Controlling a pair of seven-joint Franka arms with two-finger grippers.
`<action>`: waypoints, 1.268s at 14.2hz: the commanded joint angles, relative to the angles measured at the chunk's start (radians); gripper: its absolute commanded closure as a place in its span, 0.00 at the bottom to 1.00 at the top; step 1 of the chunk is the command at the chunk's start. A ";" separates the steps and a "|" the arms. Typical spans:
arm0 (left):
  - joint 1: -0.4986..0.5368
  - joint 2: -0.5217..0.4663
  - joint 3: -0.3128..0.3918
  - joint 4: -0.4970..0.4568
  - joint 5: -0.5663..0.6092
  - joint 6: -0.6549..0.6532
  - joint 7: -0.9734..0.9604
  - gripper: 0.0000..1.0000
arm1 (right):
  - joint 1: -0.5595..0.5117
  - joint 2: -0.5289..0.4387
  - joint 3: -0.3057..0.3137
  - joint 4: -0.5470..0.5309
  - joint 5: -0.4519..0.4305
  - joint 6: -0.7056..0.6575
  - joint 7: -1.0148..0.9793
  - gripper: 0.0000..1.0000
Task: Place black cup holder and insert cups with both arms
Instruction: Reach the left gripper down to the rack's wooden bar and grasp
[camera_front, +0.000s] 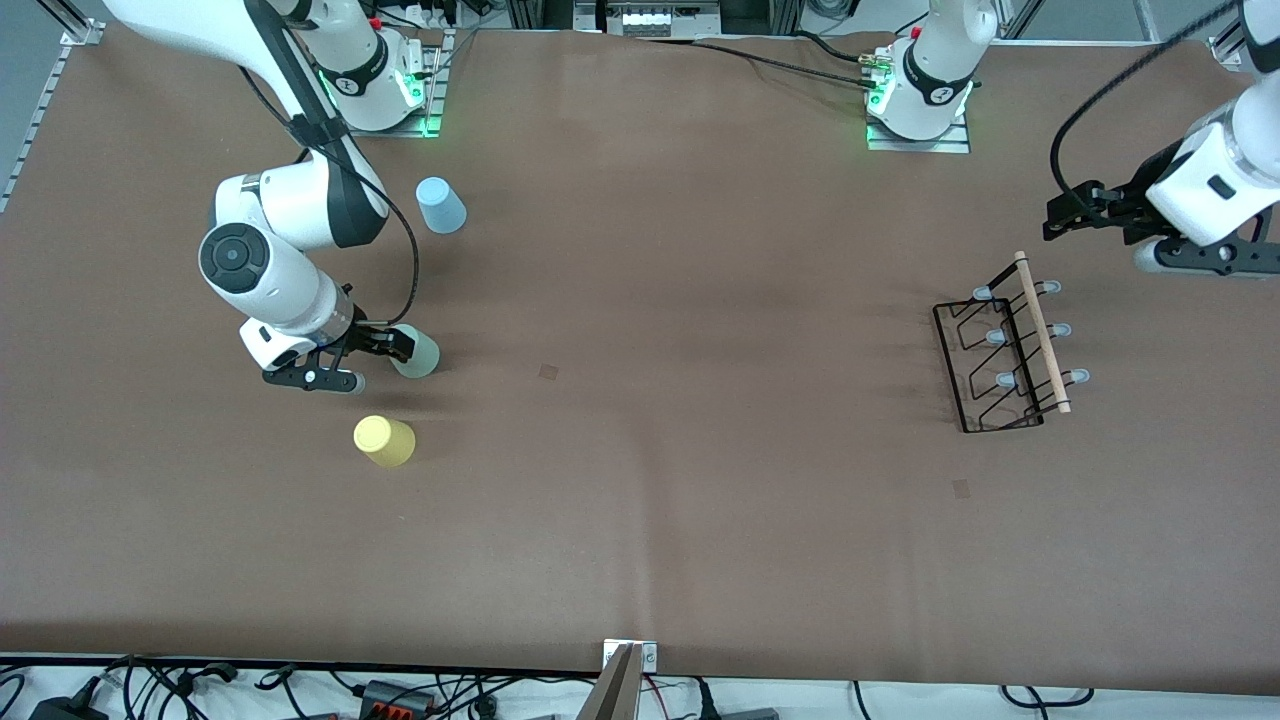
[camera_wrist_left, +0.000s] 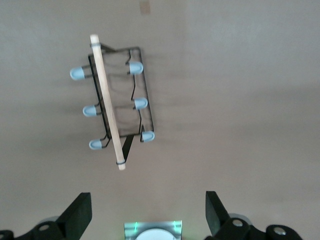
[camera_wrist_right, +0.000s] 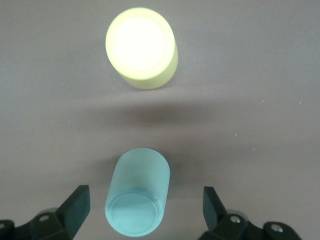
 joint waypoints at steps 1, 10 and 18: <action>0.005 0.127 0.002 0.115 0.016 -0.053 0.028 0.00 | 0.008 0.007 -0.003 -0.004 0.000 0.005 0.011 0.00; 0.049 0.133 -0.004 -0.230 0.133 0.427 -0.007 0.04 | 0.011 0.010 -0.003 -0.004 0.000 0.004 0.011 0.00; 0.103 0.076 -0.007 -0.516 0.133 0.762 -0.033 0.48 | 0.014 0.009 -0.003 -0.003 -0.001 0.004 0.009 0.00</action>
